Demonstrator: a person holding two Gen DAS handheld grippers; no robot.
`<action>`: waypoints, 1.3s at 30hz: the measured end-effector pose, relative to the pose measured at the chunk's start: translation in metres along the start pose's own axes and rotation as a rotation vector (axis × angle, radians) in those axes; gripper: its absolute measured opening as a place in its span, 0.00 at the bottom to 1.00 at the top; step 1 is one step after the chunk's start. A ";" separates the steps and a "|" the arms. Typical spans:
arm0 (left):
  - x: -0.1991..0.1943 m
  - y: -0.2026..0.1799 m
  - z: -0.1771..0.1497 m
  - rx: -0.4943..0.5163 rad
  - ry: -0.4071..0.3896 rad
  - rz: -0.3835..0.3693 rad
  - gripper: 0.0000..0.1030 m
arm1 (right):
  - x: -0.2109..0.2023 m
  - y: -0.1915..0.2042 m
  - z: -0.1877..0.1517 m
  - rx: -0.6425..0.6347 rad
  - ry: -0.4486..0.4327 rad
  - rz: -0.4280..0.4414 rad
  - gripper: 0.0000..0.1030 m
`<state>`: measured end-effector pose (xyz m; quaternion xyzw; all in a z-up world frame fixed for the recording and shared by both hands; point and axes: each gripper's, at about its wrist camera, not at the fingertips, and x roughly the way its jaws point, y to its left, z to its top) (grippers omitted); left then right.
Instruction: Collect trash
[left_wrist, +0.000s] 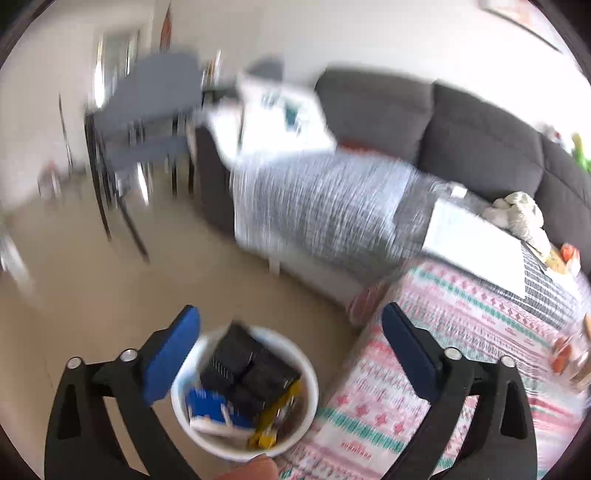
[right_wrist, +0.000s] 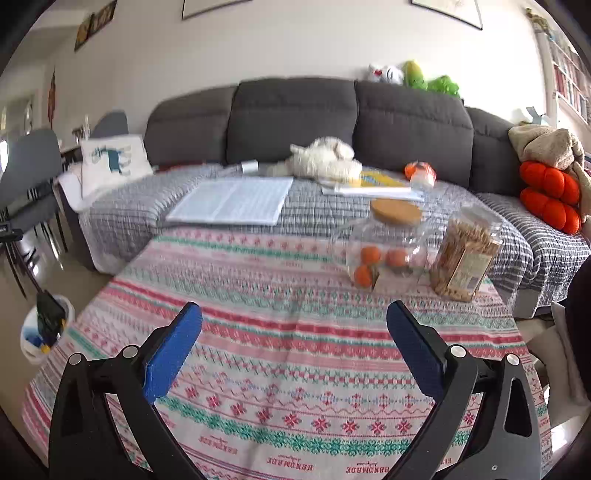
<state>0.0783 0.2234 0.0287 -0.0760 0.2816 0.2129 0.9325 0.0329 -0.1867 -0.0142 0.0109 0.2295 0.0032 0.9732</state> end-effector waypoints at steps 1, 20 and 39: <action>-0.014 -0.016 -0.001 0.042 -0.071 0.015 0.93 | -0.003 -0.002 0.002 0.008 -0.015 -0.006 0.93; -0.118 -0.224 -0.061 0.223 -0.185 -0.302 0.93 | -0.036 -0.069 0.018 0.239 -0.118 -0.184 0.93; -0.125 -0.270 -0.083 0.216 -0.086 -0.416 0.93 | -0.035 -0.091 0.012 0.225 -0.107 -0.349 0.93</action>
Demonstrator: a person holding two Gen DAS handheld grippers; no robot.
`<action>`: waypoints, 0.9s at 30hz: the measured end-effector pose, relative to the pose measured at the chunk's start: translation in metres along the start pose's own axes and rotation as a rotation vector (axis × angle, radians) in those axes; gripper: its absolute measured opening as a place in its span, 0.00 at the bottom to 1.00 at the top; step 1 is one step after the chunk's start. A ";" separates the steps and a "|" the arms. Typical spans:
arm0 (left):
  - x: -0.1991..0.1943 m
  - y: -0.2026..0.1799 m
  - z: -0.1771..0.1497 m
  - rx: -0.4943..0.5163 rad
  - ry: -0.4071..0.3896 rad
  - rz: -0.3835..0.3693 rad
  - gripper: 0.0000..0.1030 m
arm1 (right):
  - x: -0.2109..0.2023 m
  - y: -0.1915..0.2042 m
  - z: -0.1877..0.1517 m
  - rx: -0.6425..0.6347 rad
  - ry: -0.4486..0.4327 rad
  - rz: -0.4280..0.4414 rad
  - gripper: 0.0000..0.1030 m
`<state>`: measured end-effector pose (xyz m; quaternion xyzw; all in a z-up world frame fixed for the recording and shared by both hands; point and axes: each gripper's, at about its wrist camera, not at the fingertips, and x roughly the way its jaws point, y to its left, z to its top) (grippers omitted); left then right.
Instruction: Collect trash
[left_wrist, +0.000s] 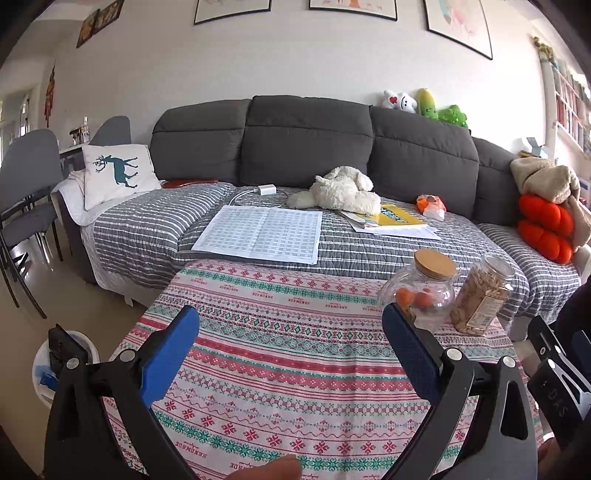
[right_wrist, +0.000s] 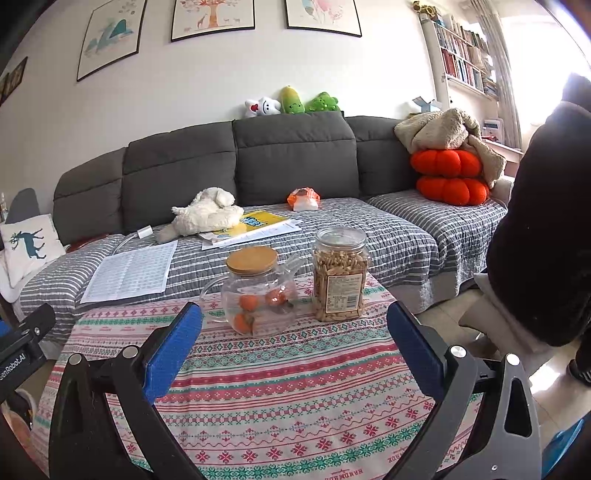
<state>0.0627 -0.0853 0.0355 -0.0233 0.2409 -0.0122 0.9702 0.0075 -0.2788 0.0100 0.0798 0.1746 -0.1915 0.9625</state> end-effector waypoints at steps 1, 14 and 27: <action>0.000 0.001 0.000 0.000 0.000 0.000 0.93 | -0.001 0.001 0.000 -0.005 -0.001 0.000 0.93; -0.007 -0.002 -0.001 0.016 -0.010 -0.013 0.93 | -0.006 0.005 0.000 -0.010 -0.014 0.003 0.93; -0.008 -0.009 -0.003 0.032 -0.001 -0.023 0.93 | -0.007 0.009 0.002 -0.009 -0.016 0.017 0.93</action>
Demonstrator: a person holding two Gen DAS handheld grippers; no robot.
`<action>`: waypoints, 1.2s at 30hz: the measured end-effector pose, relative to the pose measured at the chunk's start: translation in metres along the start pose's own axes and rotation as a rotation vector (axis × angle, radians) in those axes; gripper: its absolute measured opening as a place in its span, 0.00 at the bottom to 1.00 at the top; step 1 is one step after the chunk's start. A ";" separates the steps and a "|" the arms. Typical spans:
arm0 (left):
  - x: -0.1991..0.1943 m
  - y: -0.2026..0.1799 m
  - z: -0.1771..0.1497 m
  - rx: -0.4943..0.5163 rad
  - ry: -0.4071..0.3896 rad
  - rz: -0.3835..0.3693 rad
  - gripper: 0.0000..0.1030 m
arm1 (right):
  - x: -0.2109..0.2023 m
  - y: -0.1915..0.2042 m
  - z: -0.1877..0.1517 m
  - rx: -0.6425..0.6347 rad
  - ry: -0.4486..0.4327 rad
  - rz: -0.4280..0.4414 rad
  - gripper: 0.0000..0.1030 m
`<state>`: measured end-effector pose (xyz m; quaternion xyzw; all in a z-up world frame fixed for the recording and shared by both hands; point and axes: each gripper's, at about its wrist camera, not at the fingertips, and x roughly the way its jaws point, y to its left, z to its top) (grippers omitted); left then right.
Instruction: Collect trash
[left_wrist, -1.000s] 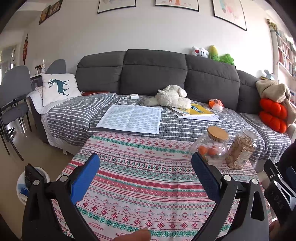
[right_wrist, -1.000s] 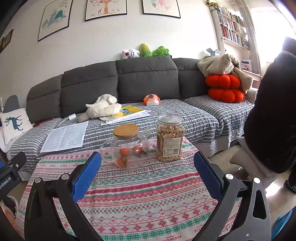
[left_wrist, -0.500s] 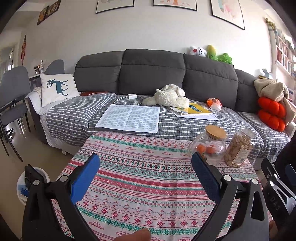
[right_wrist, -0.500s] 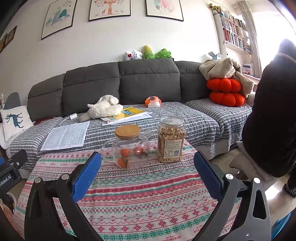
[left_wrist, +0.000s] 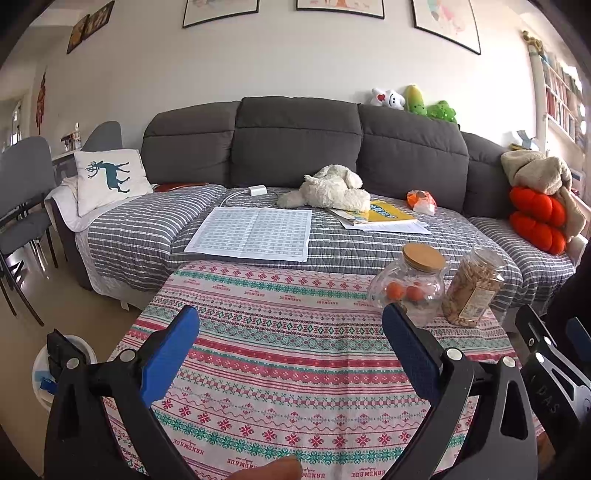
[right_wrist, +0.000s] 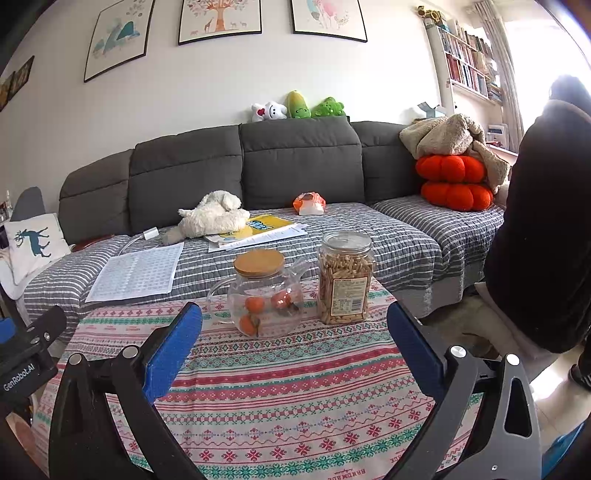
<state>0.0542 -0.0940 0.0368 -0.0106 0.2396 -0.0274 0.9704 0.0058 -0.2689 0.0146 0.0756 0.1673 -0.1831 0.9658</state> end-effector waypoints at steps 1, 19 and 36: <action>0.000 0.000 0.000 0.001 0.000 0.000 0.93 | 0.000 0.001 0.000 -0.002 -0.001 0.001 0.93; 0.000 -0.001 -0.001 0.001 0.001 0.000 0.93 | -0.003 0.000 0.000 -0.002 -0.003 0.001 0.93; 0.001 -0.001 -0.003 0.003 0.001 0.004 0.93 | -0.003 0.002 -0.002 0.001 0.004 0.003 0.93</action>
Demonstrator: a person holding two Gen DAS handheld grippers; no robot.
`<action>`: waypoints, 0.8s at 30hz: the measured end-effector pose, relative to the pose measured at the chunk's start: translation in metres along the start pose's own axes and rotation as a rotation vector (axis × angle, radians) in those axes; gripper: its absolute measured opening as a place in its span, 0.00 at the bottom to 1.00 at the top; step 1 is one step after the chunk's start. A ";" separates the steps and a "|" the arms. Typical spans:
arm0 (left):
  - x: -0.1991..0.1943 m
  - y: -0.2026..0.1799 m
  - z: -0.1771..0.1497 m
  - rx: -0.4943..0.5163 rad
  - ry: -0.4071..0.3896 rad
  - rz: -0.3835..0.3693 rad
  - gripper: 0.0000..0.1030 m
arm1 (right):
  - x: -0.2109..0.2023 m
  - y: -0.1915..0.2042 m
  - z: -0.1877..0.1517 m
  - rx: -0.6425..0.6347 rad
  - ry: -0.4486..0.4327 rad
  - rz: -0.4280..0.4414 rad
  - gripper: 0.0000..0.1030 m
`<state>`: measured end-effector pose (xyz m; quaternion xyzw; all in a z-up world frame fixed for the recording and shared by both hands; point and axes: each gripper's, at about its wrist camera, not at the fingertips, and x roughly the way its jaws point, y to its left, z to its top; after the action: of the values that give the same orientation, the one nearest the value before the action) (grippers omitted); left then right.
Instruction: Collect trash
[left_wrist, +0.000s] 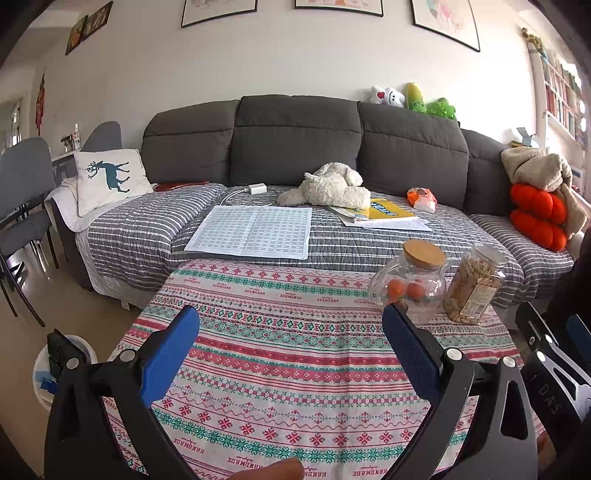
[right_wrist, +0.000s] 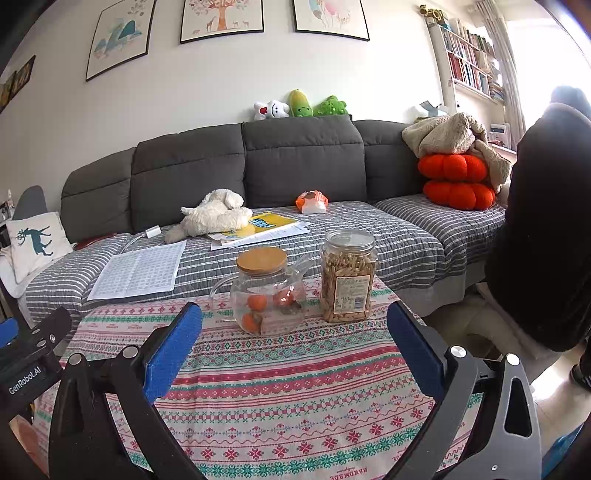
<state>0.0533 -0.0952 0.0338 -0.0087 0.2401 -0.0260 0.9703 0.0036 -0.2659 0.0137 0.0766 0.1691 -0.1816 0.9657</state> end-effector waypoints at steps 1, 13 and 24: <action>0.000 0.000 -0.001 0.000 0.001 0.000 0.93 | 0.000 0.000 0.000 0.000 0.000 0.000 0.93; 0.001 0.001 -0.002 0.003 0.002 0.003 0.93 | 0.000 -0.001 0.000 0.002 0.004 0.002 0.93; 0.001 0.003 -0.005 0.022 -0.004 -0.002 0.93 | 0.001 -0.001 -0.001 0.002 0.008 0.002 0.93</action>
<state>0.0525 -0.0918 0.0291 0.0016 0.2381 -0.0296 0.9708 0.0036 -0.2670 0.0129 0.0786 0.1725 -0.1806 0.9651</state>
